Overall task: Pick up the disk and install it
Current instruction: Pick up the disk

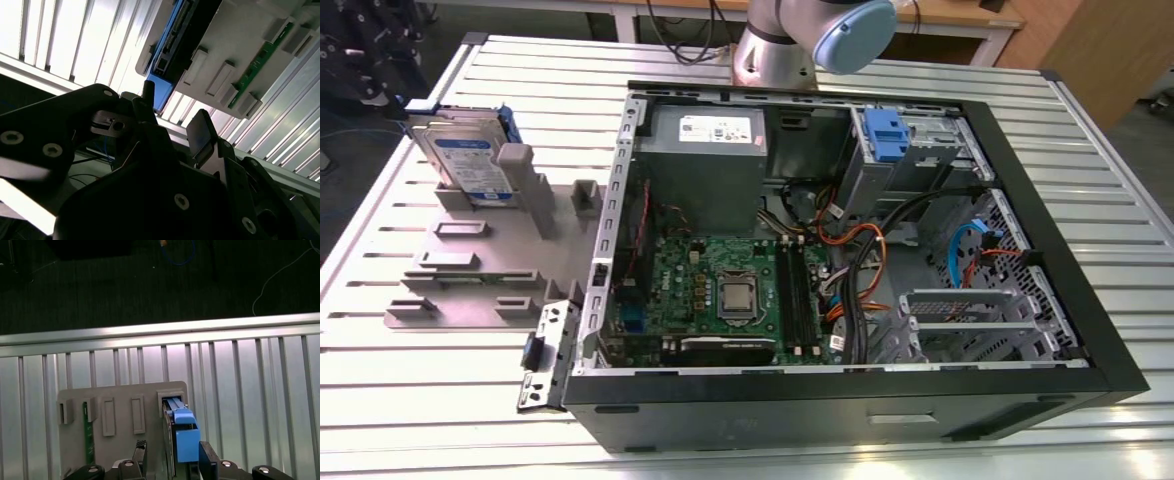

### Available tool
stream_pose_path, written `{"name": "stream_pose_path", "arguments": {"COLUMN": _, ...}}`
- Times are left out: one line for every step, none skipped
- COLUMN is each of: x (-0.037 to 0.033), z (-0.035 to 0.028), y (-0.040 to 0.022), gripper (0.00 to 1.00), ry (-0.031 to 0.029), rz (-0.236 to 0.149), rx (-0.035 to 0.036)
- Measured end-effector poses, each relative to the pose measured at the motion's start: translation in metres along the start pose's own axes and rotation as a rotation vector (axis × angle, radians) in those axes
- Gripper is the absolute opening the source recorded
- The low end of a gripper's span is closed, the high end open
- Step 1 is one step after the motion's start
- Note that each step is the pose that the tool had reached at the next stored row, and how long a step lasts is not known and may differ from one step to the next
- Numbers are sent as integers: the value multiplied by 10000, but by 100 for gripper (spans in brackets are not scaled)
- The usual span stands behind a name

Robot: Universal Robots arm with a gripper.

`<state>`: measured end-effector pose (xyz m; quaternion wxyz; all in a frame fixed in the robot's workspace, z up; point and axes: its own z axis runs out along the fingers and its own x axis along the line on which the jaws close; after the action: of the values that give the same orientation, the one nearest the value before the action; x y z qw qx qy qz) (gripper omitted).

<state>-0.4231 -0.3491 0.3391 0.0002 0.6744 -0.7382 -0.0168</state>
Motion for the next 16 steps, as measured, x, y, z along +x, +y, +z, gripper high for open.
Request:
{"name": "stream_pose_path", "arguments": {"x": -1, "z": 3, "y": 0, "gripper": 53, "ry": 0, "rz": 0, "rx": 0}}
{"name": "stream_pose_path", "arguments": {"x": -2, "z": 5, "y": 0, "gripper": 53, "ry": 0, "rz": 0, "rx": 0}}
{"name": "stream_pose_path", "arguments": {"x": -4, "z": 8, "y": 1, "gripper": 53, "ry": -1, "rz": 0, "rx": 1}}
{"name": "stream_pose_path", "arguments": {"x": -7, "z": 10, "y": 1, "gripper": 53, "ry": -1, "rz": 0, "rx": 1}}
{"name": "stream_pose_path", "arguments": {"x": -11, "z": 12, "y": 1, "gripper": 53, "ry": -1, "rz": 0, "rx": 1}}
{"name": "stream_pose_path", "arguments": {"x": -16, "z": 13, "y": 1, "gripper": 53, "ry": 0, "rz": -1, "rx": 0}}
{"name": "stream_pose_path", "arguments": {"x": -21, "z": 16, "y": 2, "gripper": 53, "ry": -1, "rz": -1, "rx": 1}}
{"name": "stream_pose_path", "arguments": {"x": -26, "z": 18, "y": 2, "gripper": 53, "ry": -1, "rz": -1, "rx": 1}}
{"name": "stream_pose_path", "arguments": {"x": -29, "z": 22, "y": 3, "gripper": 53, "ry": -2, "rz": -1, "rx": 2}}
{"name": "stream_pose_path", "arguments": {"x": -31, "z": 25, "y": 2, "gripper": 53, "ry": -2, "rz": -2, "rx": 2}}
{"name": "stream_pose_path", "arguments": {"x": -33, "z": 29, "y": 2, "gripper": 53, "ry": -1, "rz": -2, "rx": 1}}
{"name": "stream_pose_path", "arguments": {"x": -35, "z": 33, "y": 2, "gripper": 53, "ry": 0, "rz": -2, "rx": 0}}
{"name": "stream_pose_path", "arguments": {"x": -37, "z": 37, "y": 2, "gripper": 53, "ry": 0, "rz": -1, "rx": -1}}
{"name": "stream_pose_path", "arguments": {"x": -39, "z": 41, "y": 2, "gripper": 53, "ry": 1, "rz": -1, "rx": -1}}
{"name": "stream_pose_path", "arguments": {"x": -41, "z": 44, "y": 3, "gripper": 53, "ry": 0, "rz": -1, "rx": 0}}
{"name": "stream_pose_path", "arguments": {"x": -43, "z": 47, "y": 3, "gripper": 53, "ry": 0, "rz": 0, "rx": 0}}
